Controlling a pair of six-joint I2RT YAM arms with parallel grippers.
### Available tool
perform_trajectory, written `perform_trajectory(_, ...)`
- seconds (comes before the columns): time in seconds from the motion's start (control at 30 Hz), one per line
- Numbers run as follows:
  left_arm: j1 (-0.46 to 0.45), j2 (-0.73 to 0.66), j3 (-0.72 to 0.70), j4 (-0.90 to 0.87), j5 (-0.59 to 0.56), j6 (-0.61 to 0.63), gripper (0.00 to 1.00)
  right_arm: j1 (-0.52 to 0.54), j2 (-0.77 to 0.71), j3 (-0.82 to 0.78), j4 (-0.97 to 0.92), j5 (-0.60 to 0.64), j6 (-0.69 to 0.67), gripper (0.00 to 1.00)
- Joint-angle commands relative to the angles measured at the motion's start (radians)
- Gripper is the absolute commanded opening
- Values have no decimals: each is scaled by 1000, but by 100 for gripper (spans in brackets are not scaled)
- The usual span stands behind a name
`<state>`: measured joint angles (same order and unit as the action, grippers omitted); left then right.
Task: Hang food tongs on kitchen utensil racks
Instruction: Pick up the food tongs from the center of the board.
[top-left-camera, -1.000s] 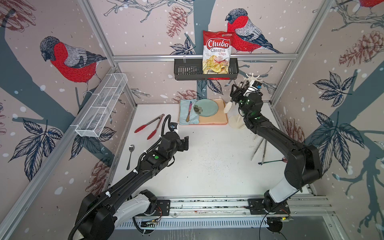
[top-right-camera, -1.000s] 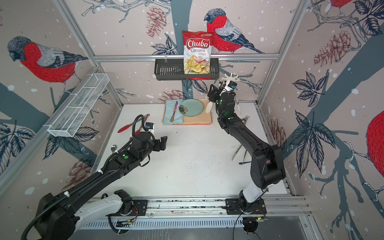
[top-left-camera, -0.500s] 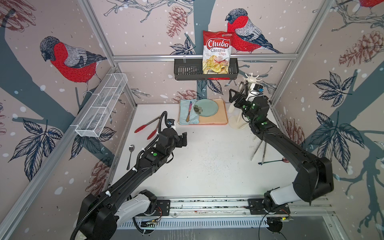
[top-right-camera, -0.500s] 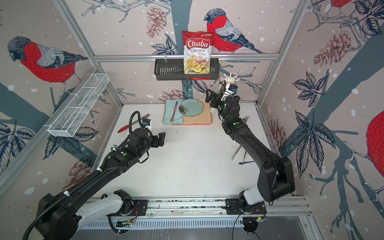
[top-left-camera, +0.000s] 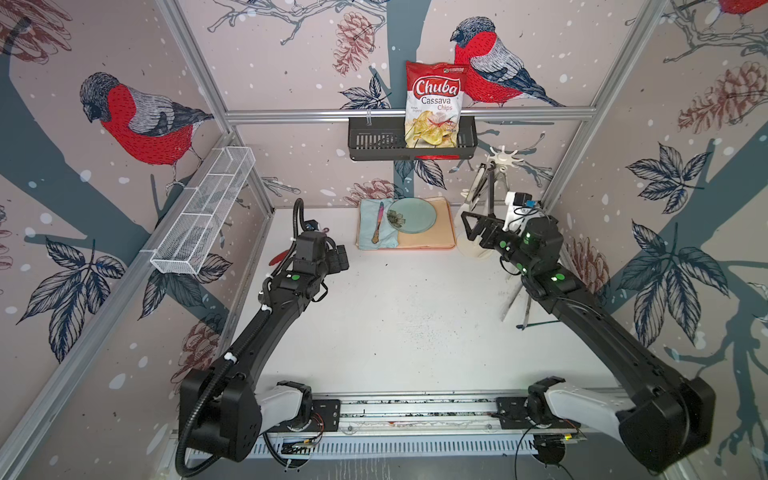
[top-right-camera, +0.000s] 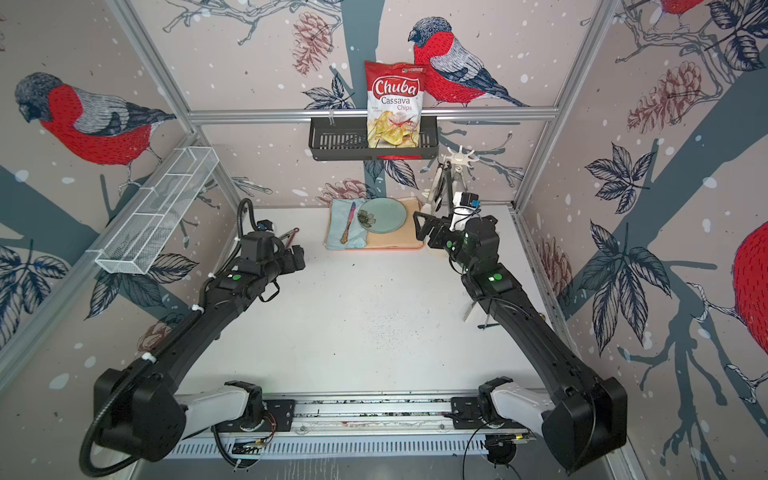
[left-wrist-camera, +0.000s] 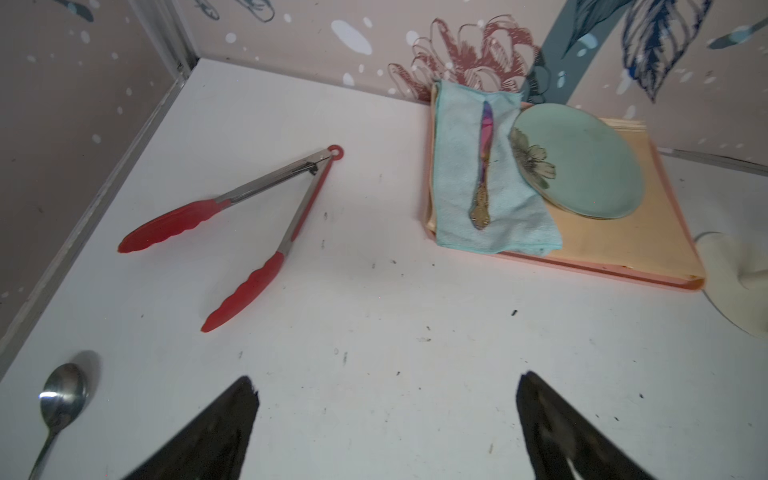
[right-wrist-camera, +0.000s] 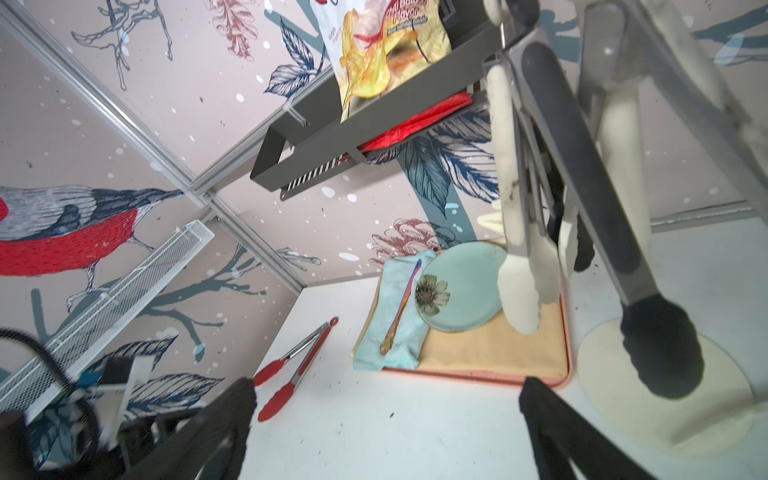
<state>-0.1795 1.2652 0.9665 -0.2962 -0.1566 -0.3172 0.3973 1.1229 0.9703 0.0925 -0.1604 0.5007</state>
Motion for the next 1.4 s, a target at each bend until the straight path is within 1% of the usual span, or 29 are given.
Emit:
perform_trajectory(0.0,65,92,64,-90,35,17,93,2,-50,-36,-64,-68,26,100)
perform_trajectory(0.07,93,171,106,-97,35,45,88,1,-70,-47,-91,-86,28,100)
perform_trajectory(0.13,118,245,147,-88,32,70,79,-2,-78,-50,-130,-86,24,100)
perform_trajectory(0.2,148,329,204,-78,40,79,66,-5,-87,-51,-151,-102,15,100)
perform_trajectory(0.33,182,498,343,-84,71,123,53,-11,-99,-49,-177,-122,12,100)
perform_trajectory(0.4,191,589,438,-116,76,154,50,-16,-105,-44,-206,-127,9,100)
perform_trajectory(0.43,195,623,475,-125,95,172,50,-19,-110,-44,-213,-130,9,100)
perform_trajectory(0.53,202,718,565,-135,93,227,49,-22,-139,-56,-224,-136,11,100)
perform_trajectory(0.57,207,750,601,-148,86,236,49,-23,-148,-59,-231,-133,13,100)
perform_trajectory(0.6,215,780,633,-164,92,242,46,-26,-157,-63,-237,-131,15,100)
perform_trajectory(0.67,226,819,670,-176,84,242,46,-29,-172,-67,-247,-129,20,100)
perform_trajectory(0.73,232,853,699,-181,79,240,46,-30,-187,-73,-257,-127,22,100)
perform_trajectory(0.8,233,879,720,-183,100,252,45,-32,-197,-76,-271,-117,21,100)
perform_trajectory(0.93,233,941,768,-198,72,267,44,-43,-212,-84,-279,-115,30,100)
perform_trajectory(1.0,233,956,773,-192,83,277,43,-47,-213,-82,-281,-117,32,100)
perform_trajectory(1.2,235,991,791,-175,61,289,42,-57,-192,-56,-287,-121,27,100)
perform_trajectory(1.37,235,1025,836,-186,92,291,35,-68,-170,-30,-305,-113,8,100)
